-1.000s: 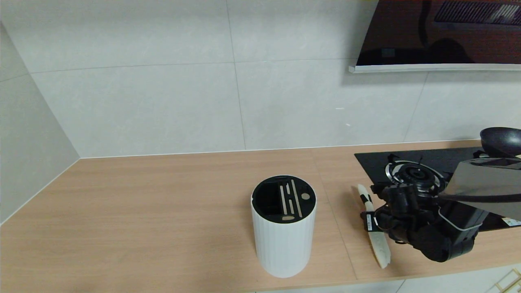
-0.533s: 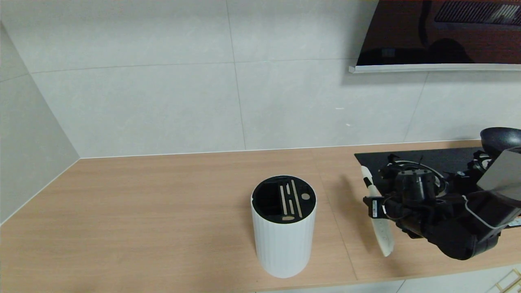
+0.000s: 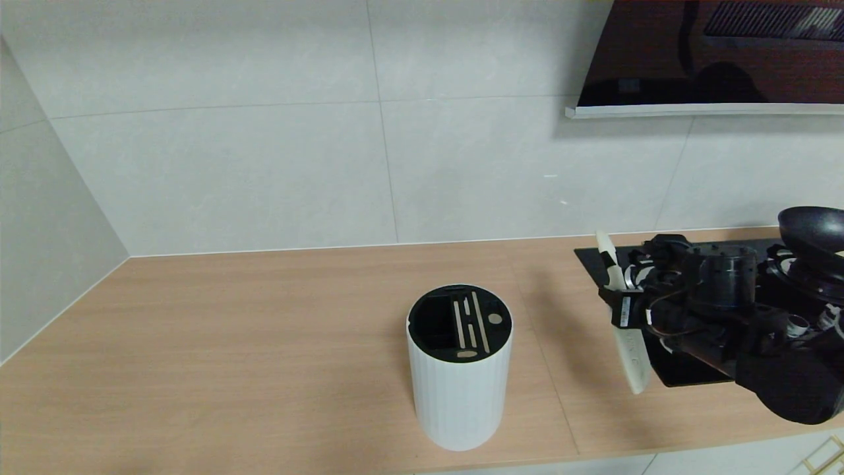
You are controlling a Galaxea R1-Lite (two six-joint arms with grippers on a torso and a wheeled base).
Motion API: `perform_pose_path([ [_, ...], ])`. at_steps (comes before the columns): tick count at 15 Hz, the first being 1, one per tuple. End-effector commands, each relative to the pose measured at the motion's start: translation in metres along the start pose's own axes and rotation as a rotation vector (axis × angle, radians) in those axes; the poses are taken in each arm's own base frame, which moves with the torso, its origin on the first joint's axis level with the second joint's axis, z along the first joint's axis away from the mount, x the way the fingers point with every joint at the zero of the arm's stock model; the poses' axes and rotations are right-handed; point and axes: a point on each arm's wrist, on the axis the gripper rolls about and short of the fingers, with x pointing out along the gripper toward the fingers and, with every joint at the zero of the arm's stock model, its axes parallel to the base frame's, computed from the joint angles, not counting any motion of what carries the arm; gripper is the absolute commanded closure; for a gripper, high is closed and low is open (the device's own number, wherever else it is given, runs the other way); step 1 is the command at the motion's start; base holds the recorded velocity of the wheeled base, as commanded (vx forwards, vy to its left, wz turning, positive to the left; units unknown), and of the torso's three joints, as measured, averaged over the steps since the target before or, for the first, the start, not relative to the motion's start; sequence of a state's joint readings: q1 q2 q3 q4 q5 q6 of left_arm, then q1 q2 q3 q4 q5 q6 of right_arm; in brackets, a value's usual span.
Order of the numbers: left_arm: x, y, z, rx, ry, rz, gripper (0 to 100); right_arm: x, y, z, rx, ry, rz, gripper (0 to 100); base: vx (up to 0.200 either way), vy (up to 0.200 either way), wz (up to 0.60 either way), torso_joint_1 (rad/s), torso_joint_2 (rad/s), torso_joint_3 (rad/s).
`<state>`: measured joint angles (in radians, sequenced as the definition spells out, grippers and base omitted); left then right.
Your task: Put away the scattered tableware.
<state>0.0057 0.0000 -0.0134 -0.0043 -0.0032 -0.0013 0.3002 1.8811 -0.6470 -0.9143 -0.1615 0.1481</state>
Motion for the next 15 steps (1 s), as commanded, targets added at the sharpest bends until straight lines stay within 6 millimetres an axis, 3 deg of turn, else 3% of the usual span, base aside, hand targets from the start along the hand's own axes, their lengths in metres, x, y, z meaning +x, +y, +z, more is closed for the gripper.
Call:
perform_pose_path([
  [1,-0.007,0.0,0.024,-0.03,-0.091,-0.013,0,-0.022,0.002,0.026,0.012,-0.097,0.021,100,0.0,0.0,0.0,0.0,0.0,0.0],
  [4,0.001,-0.003,0.064,-0.04,0.026,-0.281,0,-0.034,0.007,0.053,0.008,-0.142,0.044,100,0.0,0.0,0.0,0.0,0.0,0.0],
  [7,0.04,-0.011,0.114,-0.088,0.18,-0.549,0,-0.047,0.023,0.079,0.003,-0.173,0.097,100,0.0,0.0,0.0,0.0,0.0,0.0],
  [9,0.077,-0.017,0.151,-0.12,0.237,-0.641,0,-0.057,0.033,0.098,-0.052,-0.247,0.127,100,0.0,0.0,0.0,0.0,0.0,0.0],
  [11,0.111,-0.022,0.171,-0.133,0.274,-0.705,0,-0.064,0.046,0.111,-0.082,-0.302,0.168,100,0.0,0.0,0.0,0.0,0.0,0.0],
  [12,0.144,-0.03,0.183,-0.14,0.298,-0.761,0,-0.069,0.057,0.119,-0.088,-0.333,0.206,100,0.0,0.0,0.0,0.0,0.0,0.0],
  [15,0.205,-0.065,0.182,-0.185,0.342,-0.883,0,-0.085,0.088,0.122,-0.094,-0.36,0.314,100,0.0,0.0,0.0,0.0,0.0,0.0],
])
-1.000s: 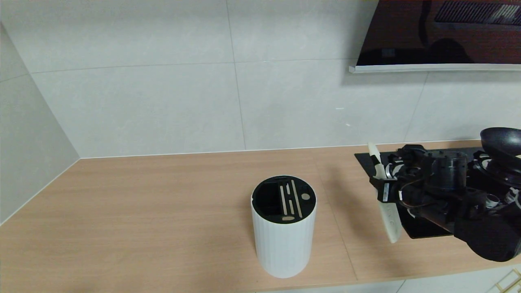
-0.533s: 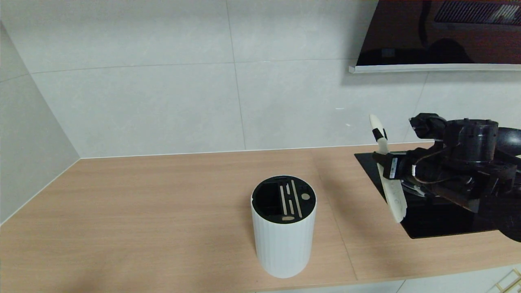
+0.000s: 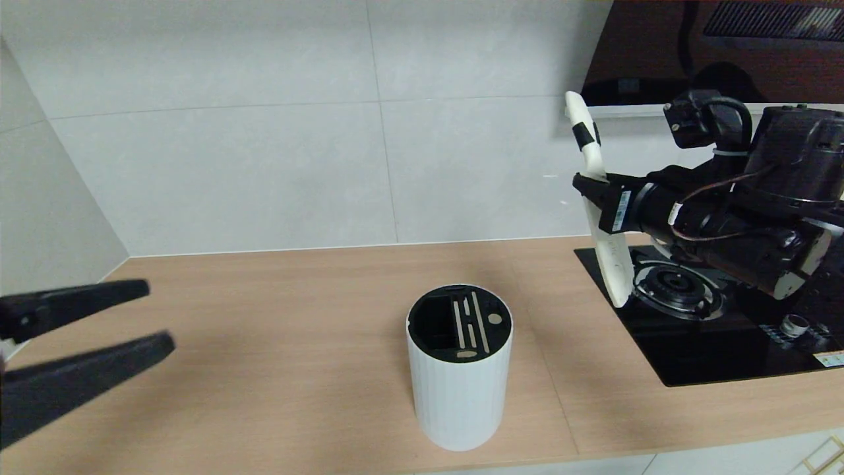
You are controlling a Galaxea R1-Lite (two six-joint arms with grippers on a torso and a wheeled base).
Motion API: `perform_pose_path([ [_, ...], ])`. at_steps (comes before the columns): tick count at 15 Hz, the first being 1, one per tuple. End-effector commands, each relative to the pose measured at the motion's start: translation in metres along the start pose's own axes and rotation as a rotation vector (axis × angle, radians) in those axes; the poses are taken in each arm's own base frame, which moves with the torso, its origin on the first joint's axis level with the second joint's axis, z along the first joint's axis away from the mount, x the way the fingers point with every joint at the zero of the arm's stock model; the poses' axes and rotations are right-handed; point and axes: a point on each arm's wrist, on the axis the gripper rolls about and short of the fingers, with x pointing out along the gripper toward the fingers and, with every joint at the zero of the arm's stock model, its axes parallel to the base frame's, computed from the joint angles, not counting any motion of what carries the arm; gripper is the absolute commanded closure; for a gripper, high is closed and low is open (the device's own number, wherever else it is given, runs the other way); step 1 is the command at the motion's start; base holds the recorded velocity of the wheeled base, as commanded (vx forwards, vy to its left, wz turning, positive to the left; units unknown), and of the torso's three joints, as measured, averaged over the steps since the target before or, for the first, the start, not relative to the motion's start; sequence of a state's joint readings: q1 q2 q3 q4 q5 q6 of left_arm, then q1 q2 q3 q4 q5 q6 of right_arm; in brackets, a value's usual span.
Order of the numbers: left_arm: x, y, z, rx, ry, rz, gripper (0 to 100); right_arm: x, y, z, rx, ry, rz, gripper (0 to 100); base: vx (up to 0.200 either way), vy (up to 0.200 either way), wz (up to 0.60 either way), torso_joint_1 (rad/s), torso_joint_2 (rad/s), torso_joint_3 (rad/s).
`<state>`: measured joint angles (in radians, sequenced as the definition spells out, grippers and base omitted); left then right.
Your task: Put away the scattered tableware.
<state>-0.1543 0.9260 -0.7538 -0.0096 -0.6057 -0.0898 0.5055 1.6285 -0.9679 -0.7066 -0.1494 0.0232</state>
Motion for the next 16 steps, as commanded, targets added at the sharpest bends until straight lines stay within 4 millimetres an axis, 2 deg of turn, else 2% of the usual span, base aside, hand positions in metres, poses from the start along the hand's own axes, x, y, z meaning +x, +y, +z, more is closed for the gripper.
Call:
perform_pose_path([
  [1,0.105,0.025,0.008,-0.142,0.12,-0.185,0,-0.015,0.031,0.004,0.022,-0.01,0.106,100,0.0,0.0,0.0,0.0,0.0,0.0],
  [4,0.14,0.025,-0.014,-0.285,0.089,-0.241,0,-0.03,0.049,0.0,0.026,0.009,0.179,100,0.0,0.0,0.0,0.0,0.0,0.0],
  [6,0.148,0.02,-0.014,-0.327,0.007,-0.247,0,-0.037,0.063,-0.004,0.027,0.021,0.231,100,0.0,0.0,0.0,0.0,0.0,0.0],
  [7,0.157,0.01,-0.009,-0.379,-0.058,-0.258,0,-0.045,0.077,-0.007,0.039,0.032,0.279,100,0.0,0.0,0.0,0.0,0.0,0.0],
  [9,0.163,0.005,-0.01,-0.406,-0.089,-0.266,0,-0.055,0.095,-0.021,0.045,0.088,0.347,100,0.0,0.0,0.0,0.0,0.0,0.0],
  [13,0.174,-0.001,-0.014,-0.436,-0.102,-0.271,0,-0.061,0.111,-0.031,0.035,0.118,0.404,100,0.0,0.0,0.0,0.0,0.0,0.0],
  [16,0.19,-0.016,-0.022,-0.445,-0.133,-0.256,0,-0.066,0.126,-0.037,0.024,0.138,0.425,100,0.0,0.0,0.0,0.0,0.0,0.0],
])
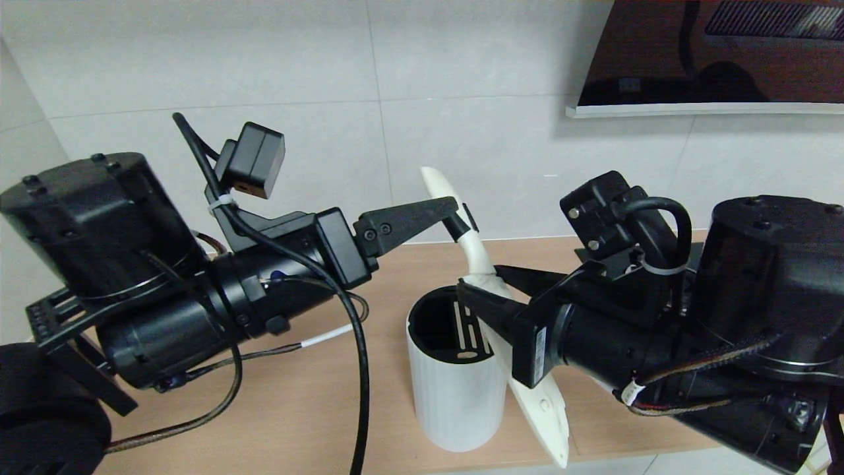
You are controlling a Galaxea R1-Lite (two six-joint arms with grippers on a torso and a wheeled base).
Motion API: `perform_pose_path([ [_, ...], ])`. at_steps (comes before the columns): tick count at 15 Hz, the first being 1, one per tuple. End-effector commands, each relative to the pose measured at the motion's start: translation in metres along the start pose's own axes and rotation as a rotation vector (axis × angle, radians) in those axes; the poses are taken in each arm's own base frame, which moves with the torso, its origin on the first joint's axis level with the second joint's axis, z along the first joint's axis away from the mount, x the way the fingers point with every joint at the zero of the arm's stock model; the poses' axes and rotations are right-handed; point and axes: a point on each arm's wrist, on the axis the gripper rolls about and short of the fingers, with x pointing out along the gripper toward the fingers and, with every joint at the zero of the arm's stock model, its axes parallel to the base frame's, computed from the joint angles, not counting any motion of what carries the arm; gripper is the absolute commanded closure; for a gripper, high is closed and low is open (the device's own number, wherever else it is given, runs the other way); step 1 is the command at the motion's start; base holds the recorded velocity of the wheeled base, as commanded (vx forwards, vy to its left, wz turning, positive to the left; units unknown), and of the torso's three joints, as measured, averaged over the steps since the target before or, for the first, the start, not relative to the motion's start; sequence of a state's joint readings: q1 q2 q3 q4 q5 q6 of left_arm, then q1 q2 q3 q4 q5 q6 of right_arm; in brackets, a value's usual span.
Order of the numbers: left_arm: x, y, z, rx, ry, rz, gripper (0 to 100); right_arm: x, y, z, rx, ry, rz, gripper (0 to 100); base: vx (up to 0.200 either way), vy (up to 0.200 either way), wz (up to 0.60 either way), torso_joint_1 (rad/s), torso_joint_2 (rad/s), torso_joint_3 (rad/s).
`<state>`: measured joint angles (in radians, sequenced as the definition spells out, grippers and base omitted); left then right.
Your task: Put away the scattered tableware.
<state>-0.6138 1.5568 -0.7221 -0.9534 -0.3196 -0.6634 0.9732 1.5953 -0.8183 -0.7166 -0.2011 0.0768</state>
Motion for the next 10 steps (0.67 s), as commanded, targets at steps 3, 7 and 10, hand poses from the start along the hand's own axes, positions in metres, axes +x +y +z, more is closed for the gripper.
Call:
perform_pose_path([
  [3,0.017,0.004,-0.019,-0.011,0.027,0.009,0,0.003,0.011,-0.006,-0.005,0.019,0.024,100,0.0,0.0,0.0,0.0,0.0,0.0],
  [7,0.017,0.001,-0.02,-0.01,0.024,-0.005,0,0.001,0.016,-0.007,-0.004,0.02,0.041,100,0.0,0.0,0.0,0.0,0.0,0.0],
  [10,0.017,0.001,-0.02,-0.01,0.026,-0.007,0,0.001,0.016,-0.007,-0.005,0.022,0.044,100,0.0,0.0,0.0,0.0,0.0,0.0],
])
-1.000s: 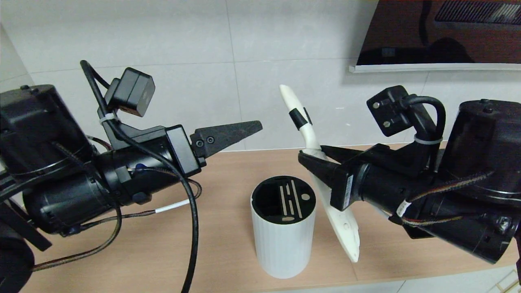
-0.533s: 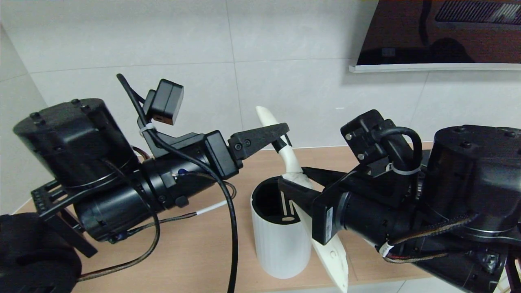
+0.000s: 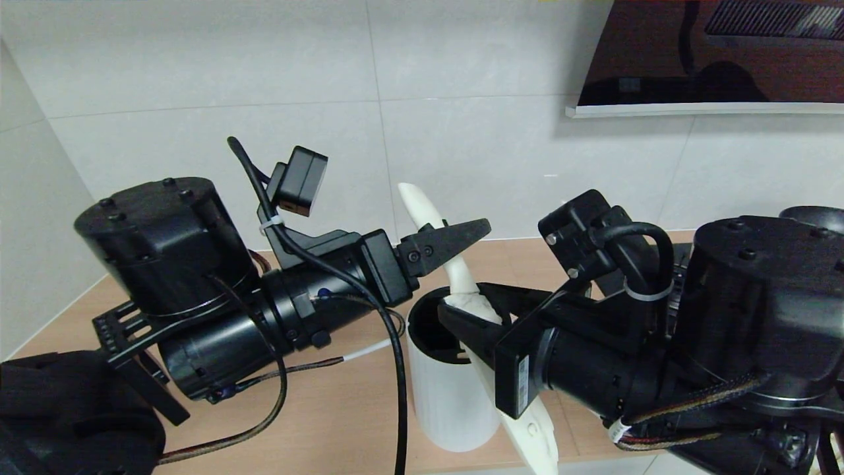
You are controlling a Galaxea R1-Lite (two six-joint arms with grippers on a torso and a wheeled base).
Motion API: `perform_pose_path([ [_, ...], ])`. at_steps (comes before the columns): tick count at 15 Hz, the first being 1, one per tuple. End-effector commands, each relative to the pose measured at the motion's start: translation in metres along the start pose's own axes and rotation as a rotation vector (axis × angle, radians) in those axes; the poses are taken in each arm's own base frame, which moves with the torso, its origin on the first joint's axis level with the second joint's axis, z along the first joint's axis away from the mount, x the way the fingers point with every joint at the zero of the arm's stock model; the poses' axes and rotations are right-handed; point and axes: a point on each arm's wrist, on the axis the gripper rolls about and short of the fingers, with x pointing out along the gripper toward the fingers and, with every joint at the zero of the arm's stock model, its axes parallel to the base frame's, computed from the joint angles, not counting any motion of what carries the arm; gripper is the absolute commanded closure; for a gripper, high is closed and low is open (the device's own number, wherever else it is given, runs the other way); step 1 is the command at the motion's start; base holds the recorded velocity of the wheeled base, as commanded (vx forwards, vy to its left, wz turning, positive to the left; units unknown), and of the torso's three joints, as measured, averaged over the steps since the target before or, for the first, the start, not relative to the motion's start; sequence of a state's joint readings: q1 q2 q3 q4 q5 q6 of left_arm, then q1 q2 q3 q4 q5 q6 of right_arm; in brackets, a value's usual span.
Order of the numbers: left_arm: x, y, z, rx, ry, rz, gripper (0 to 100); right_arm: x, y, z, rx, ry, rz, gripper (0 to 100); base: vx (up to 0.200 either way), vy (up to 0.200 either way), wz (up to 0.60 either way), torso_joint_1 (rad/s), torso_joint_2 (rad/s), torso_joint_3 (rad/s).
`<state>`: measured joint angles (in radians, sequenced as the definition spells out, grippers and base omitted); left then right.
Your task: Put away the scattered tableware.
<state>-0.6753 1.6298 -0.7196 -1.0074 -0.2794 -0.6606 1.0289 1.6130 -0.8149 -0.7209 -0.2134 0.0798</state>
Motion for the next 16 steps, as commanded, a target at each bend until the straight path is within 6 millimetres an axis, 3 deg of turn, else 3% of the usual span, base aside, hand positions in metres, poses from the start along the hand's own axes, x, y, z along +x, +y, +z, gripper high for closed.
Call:
perform_pose_path([
  [1,-0.0006,-0.0011,0.0006,0.0,-0.003,-0.002,0,0.0003,0.0005,-0.0012,-0.001,0.004,0.002,100,0.0,0.0,0.0,0.0,0.0,0.0],
  [7,0.0,-0.0001,0.0007,0.0,-0.009,0.007,0,-0.0007,0.0026,-0.0018,-0.002,0.006,0.009,100,0.0,0.0,0.0,0.0,0.0,0.0],
  [8,0.0004,-0.0001,0.0001,0.0,-0.006,0.006,100,-0.0011,0.003,-0.0014,-0.002,0.005,0.011,100,0.0,0.0,0.0,0.0,0.0,0.0],
  [16,0.0014,0.0009,0.0001,-0.004,-0.006,0.008,100,-0.0028,0.0032,0.0009,0.004,-0.013,0.014,100,0.0,0.0,0.0,0.0,0.0,0.0],
])
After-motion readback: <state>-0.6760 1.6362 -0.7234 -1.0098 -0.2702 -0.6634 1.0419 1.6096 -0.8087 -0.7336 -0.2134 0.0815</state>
